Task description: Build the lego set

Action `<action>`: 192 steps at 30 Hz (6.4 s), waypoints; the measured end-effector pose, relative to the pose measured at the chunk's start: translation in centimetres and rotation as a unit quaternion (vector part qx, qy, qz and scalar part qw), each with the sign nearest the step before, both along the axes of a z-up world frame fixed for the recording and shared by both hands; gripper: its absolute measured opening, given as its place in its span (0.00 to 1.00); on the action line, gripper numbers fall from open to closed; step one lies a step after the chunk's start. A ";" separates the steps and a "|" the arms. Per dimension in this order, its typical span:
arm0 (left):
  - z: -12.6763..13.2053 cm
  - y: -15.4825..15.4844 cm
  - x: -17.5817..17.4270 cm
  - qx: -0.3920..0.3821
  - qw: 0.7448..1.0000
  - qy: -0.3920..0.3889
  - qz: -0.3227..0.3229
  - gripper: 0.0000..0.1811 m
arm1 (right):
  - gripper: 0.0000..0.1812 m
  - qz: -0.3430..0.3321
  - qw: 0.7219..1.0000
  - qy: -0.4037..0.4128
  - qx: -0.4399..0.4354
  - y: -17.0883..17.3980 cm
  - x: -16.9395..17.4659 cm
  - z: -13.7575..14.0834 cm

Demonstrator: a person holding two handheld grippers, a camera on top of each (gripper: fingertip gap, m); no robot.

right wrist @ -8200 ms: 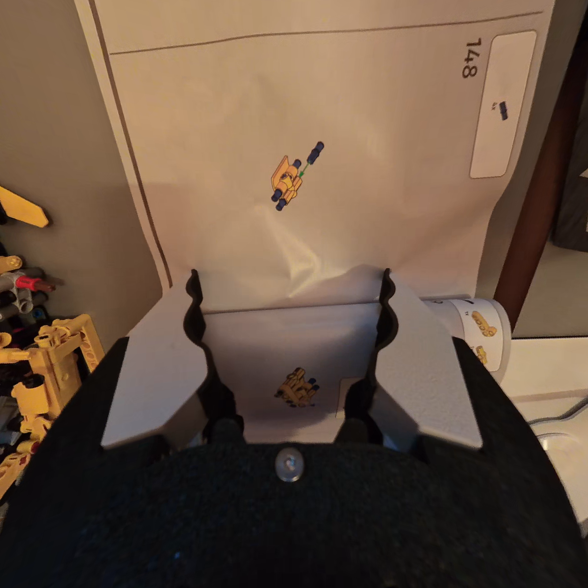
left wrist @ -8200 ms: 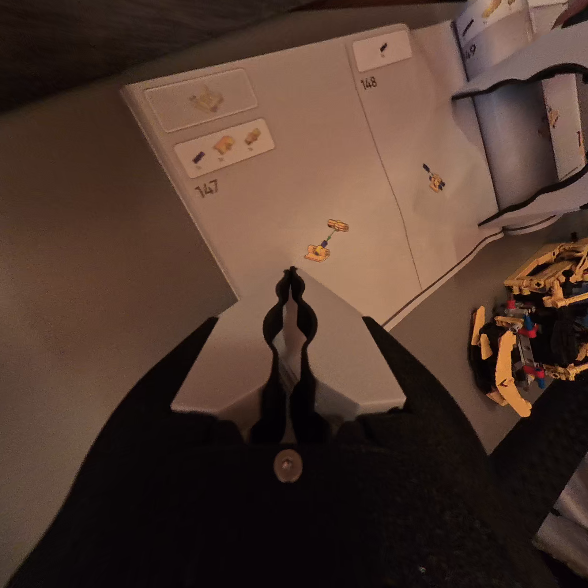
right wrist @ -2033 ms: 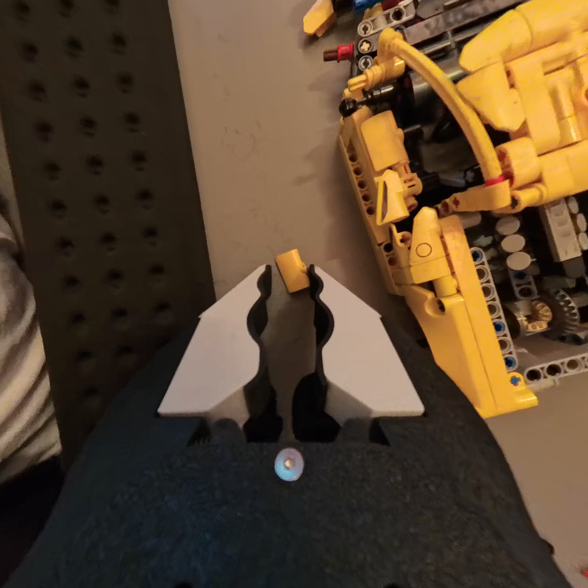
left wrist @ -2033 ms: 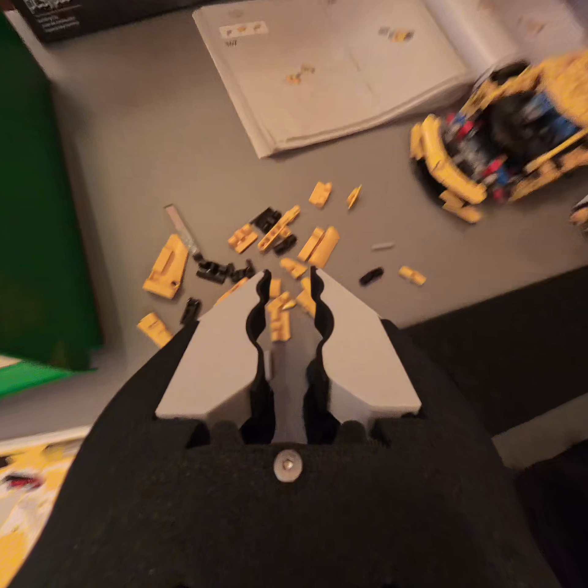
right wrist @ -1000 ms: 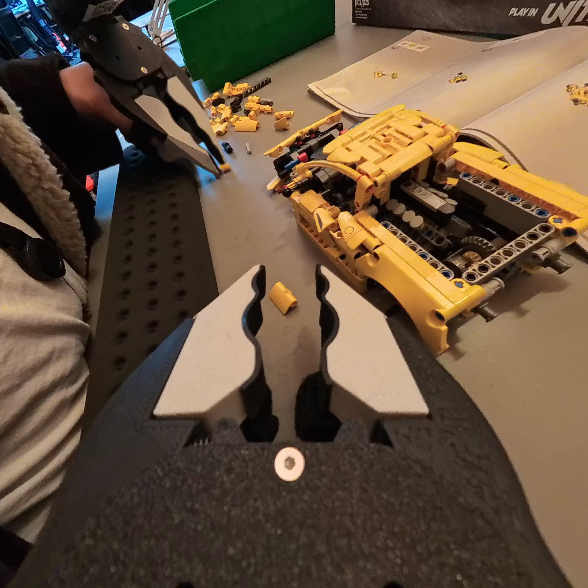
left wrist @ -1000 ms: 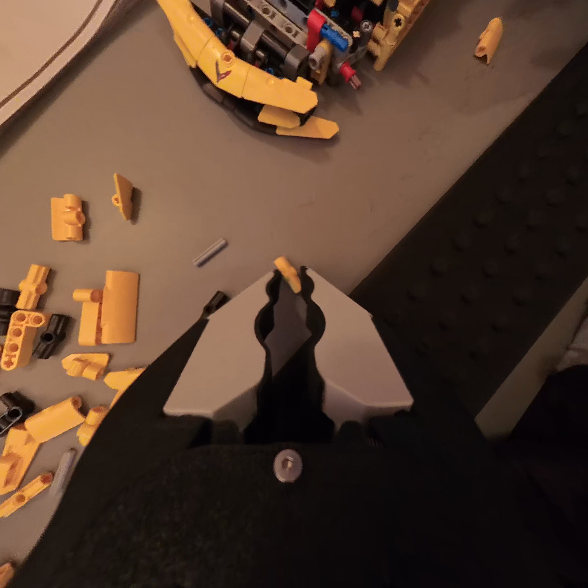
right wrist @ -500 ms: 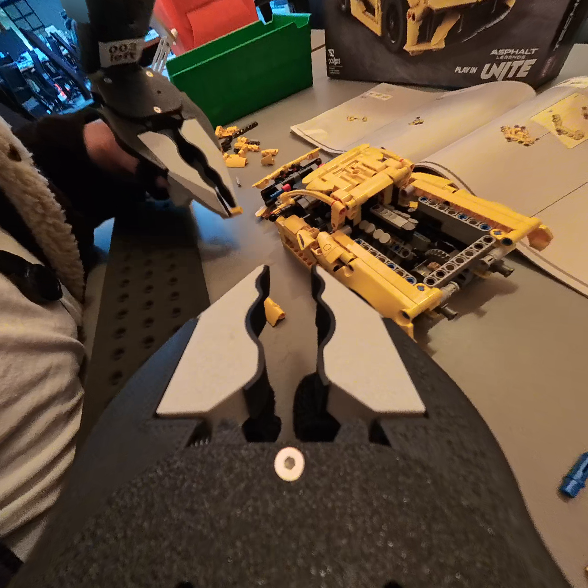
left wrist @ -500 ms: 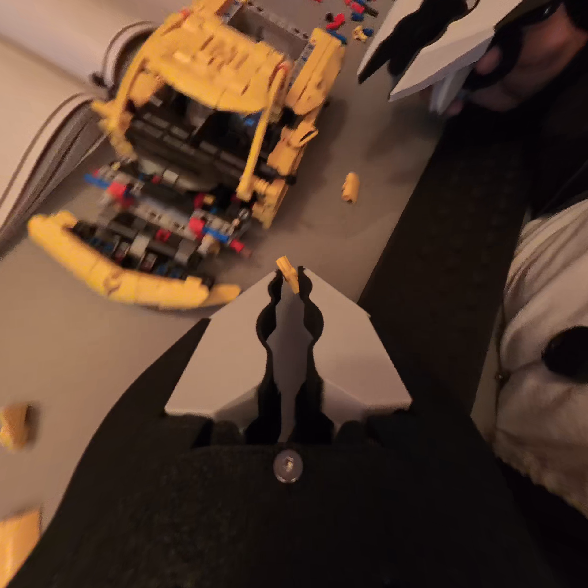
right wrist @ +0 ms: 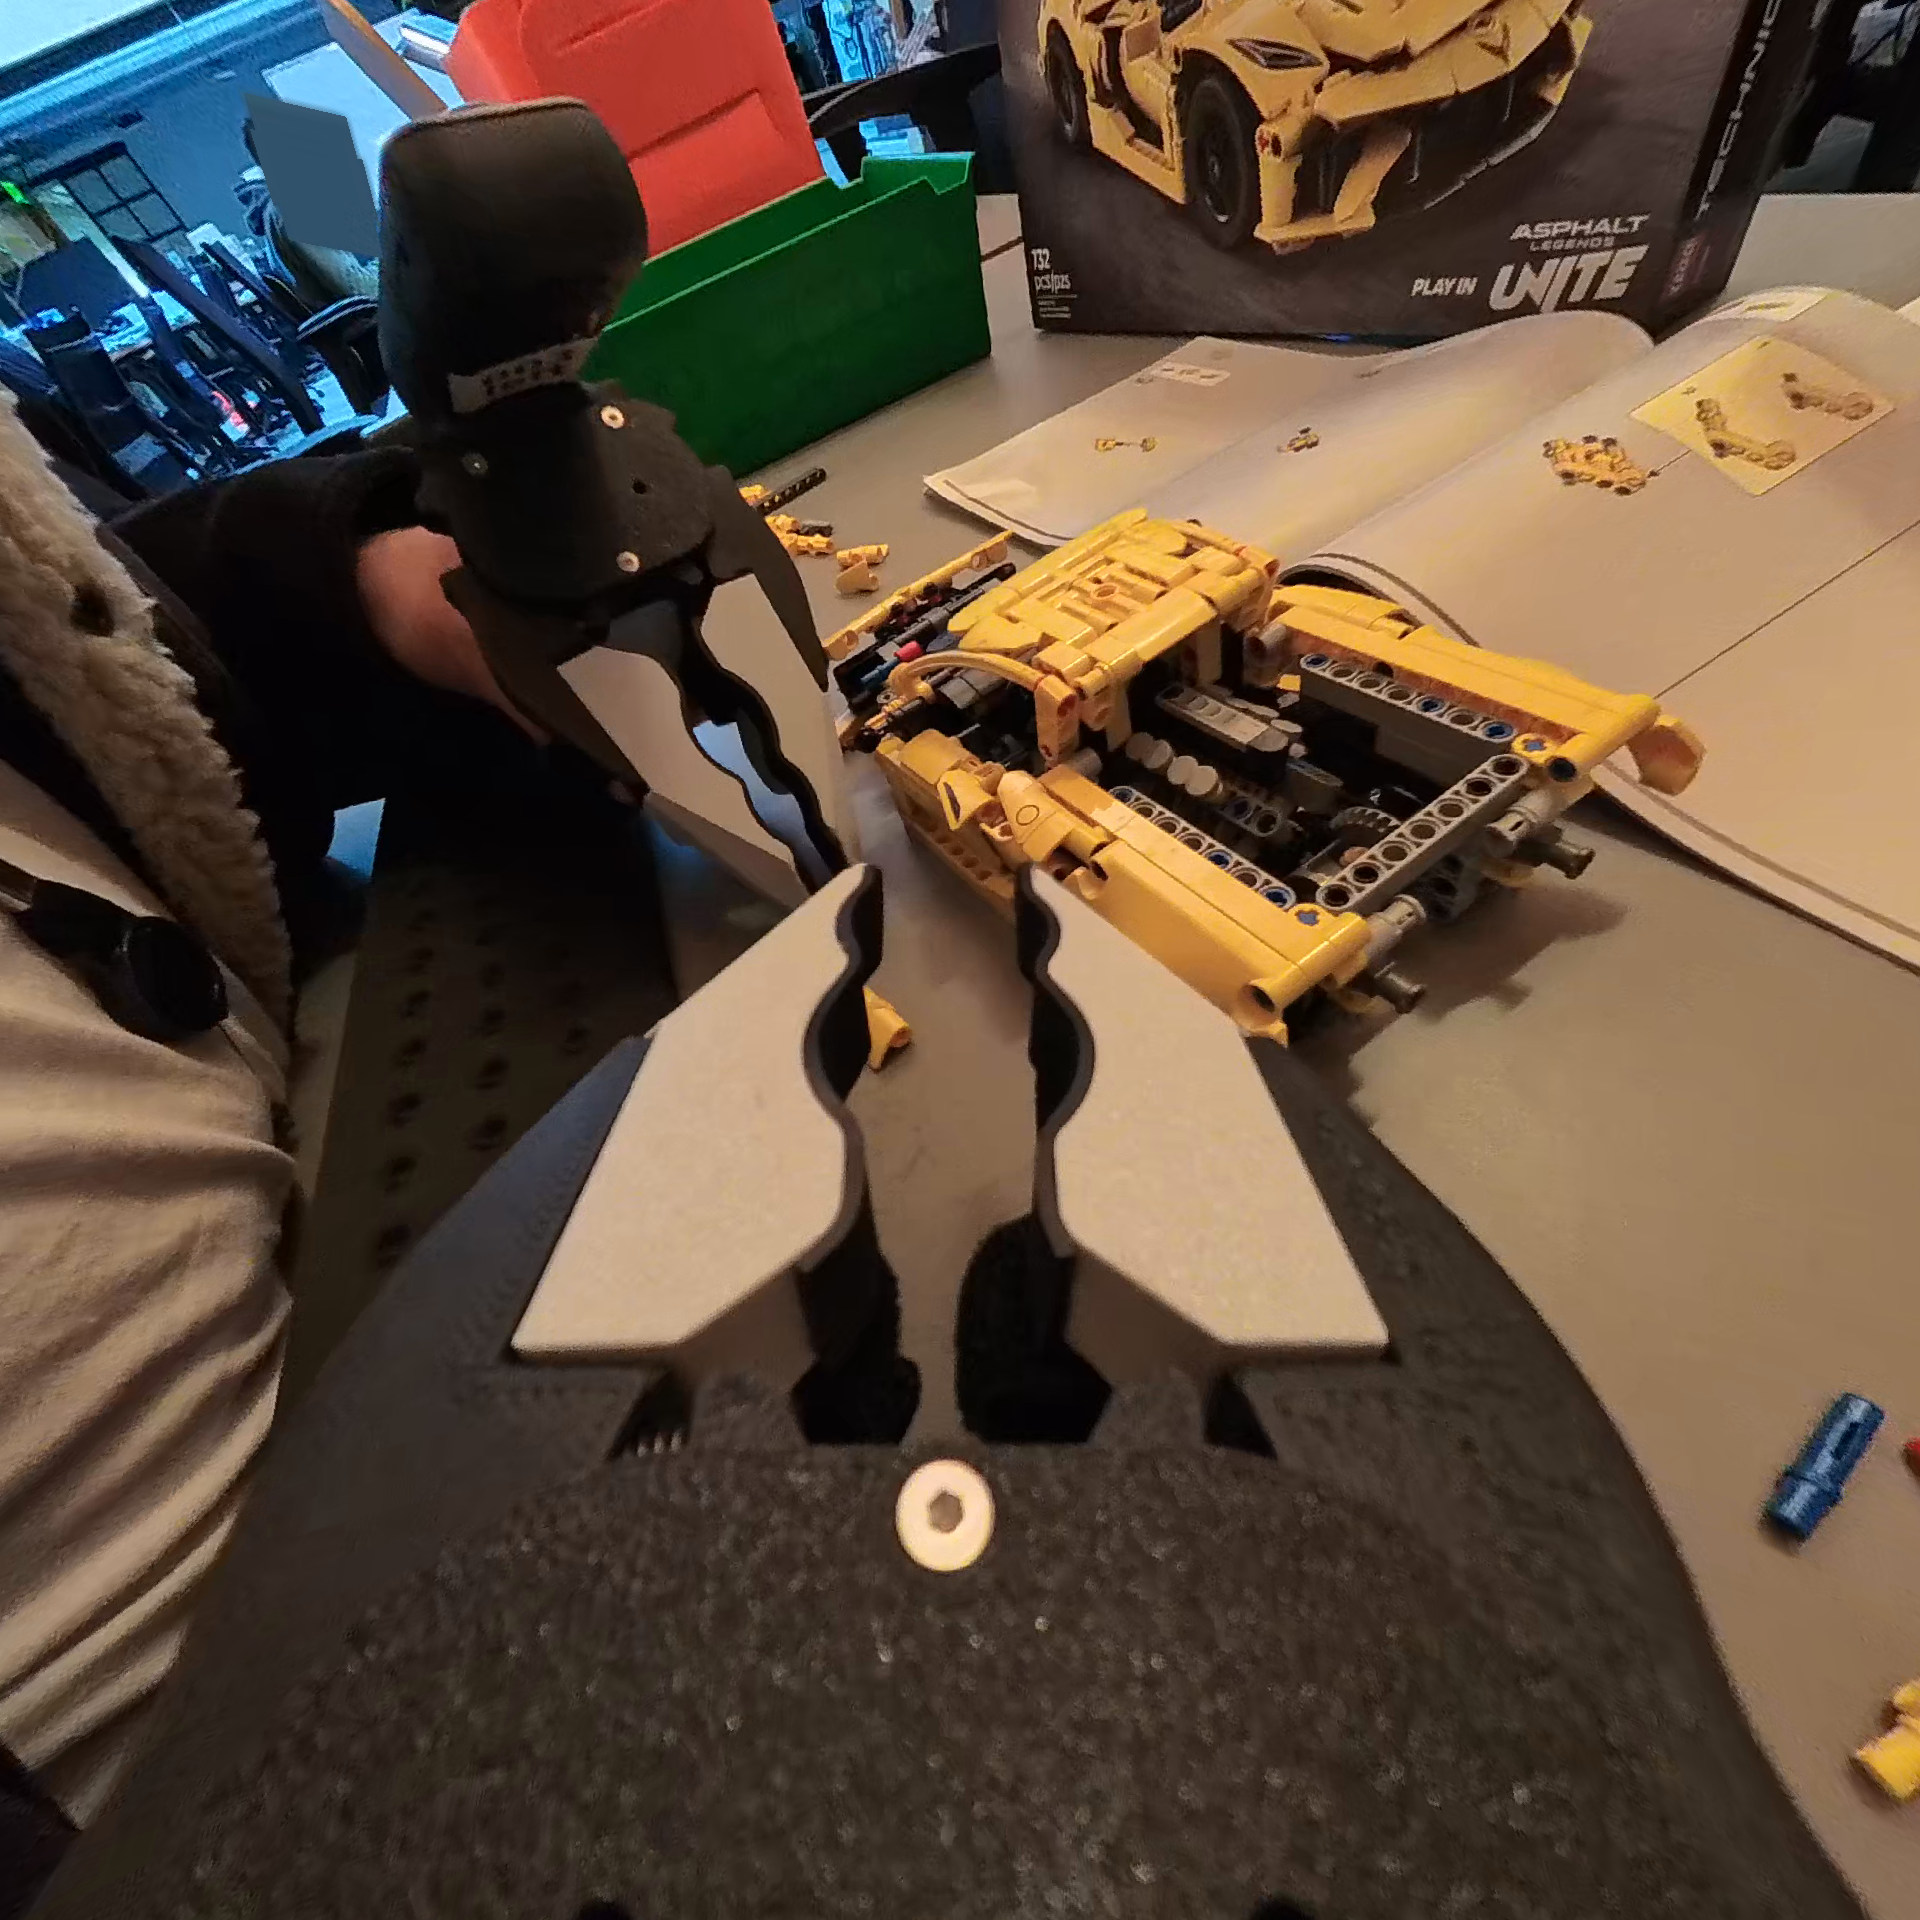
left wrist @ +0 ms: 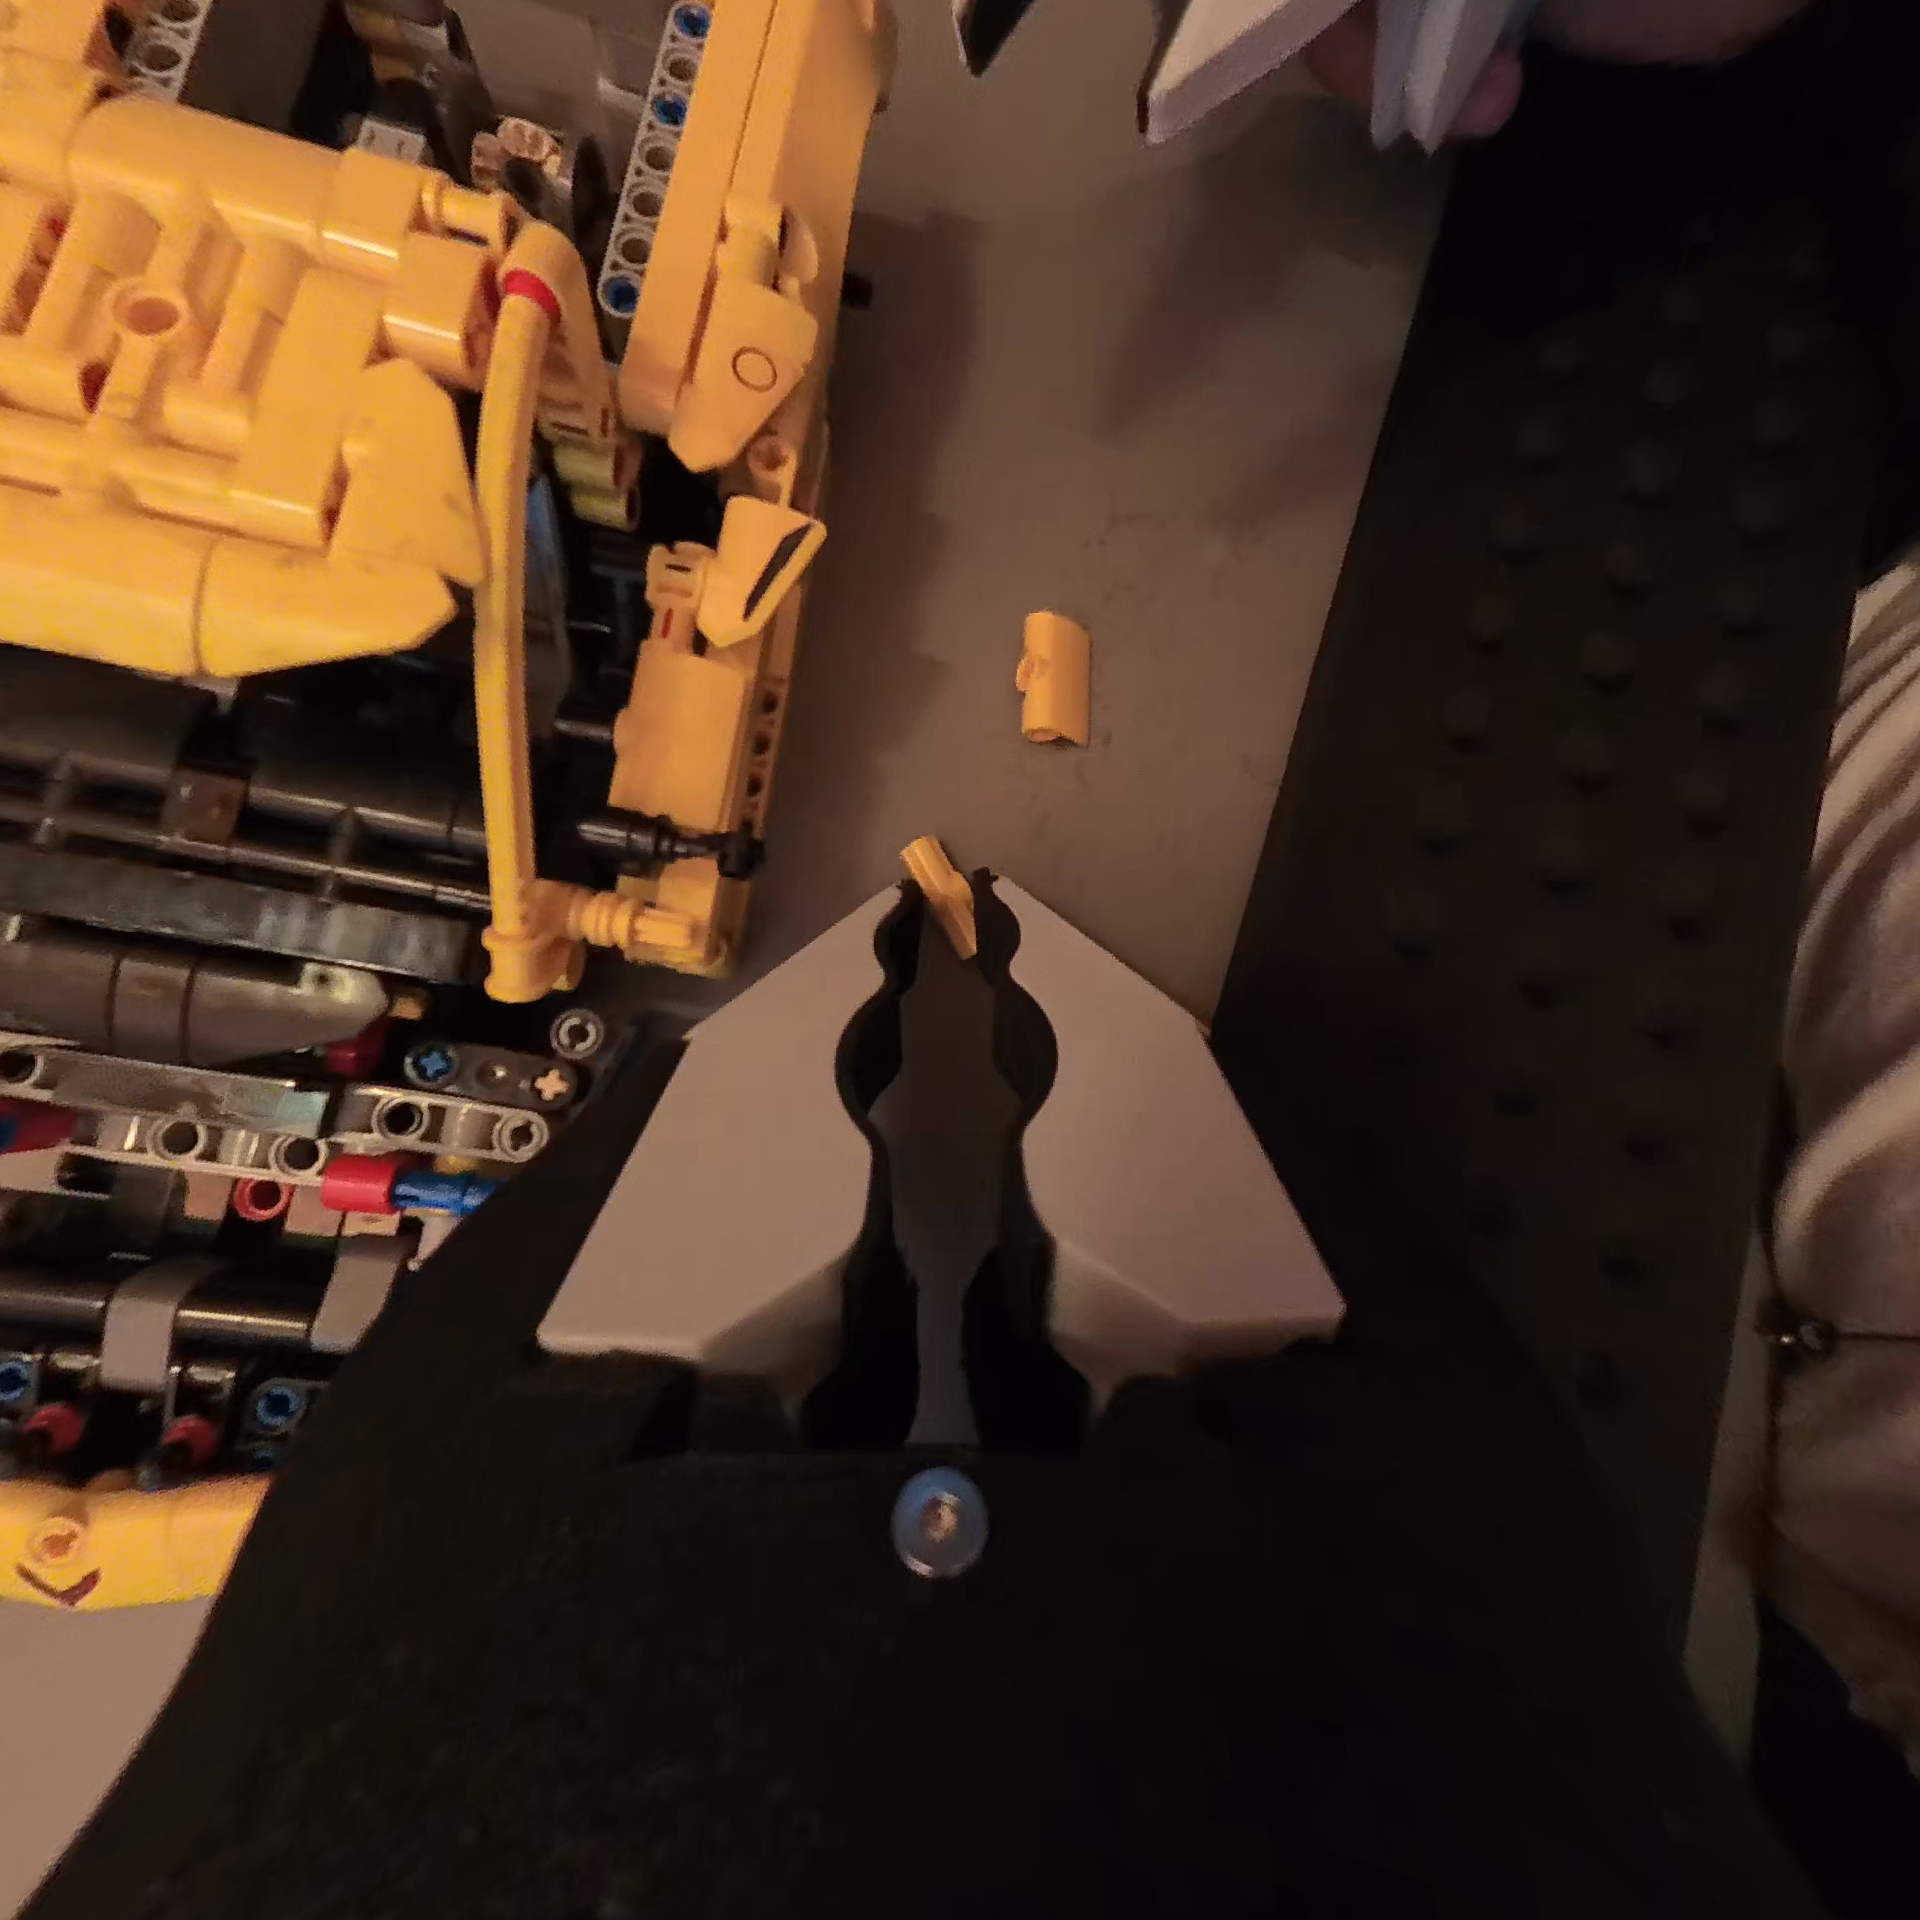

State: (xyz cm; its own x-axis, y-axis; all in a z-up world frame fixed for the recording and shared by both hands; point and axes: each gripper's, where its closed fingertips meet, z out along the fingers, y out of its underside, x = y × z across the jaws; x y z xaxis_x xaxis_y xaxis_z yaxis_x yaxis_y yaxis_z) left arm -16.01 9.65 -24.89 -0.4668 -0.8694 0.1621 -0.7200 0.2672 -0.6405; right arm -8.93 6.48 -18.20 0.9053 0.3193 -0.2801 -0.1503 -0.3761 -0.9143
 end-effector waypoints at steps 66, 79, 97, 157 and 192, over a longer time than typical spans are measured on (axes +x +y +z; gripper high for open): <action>6.7 29.4 -2.6 -0.032 0.840 -0.255 0.478 0.13 | 0.02 -0.225 0.919 -0.205 -0.251 -14.8 15.9 -6.8; 12.8 9.0 5.0 -0.237 0.938 -0.187 0.173 0.13 | 0.02 -0.012 0.988 -0.150 -0.036 -2.0 3.9 4.7; 12.1 6.3 1.7 -0.362 0.898 -0.104 0.227 0.05 | 0.02 0.069 0.986 -0.149 0.031 5.2 -3.4 4.0; 13.0 2.5 0.9 -0.354 0.867 -0.313 0.160 0.12 | 0.04 0.085 0.992 0.021 0.095 5.7 -4.9 6.7; 16.2 1.3 0.3 -0.357 0.839 -0.396 0.112 0.14 | 0.04 0.167 0.947 0.240 0.136 4.8 -7.1 9.1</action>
State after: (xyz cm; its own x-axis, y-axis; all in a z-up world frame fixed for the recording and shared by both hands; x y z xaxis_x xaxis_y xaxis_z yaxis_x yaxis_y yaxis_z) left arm -15.75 10.94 -8.69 -0.5120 -0.7630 0.3945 0.0248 -0.4722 -0.8811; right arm -15.99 11.29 -9.09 0.5300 0.6854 -0.4994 -0.4869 -0.2363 -0.8409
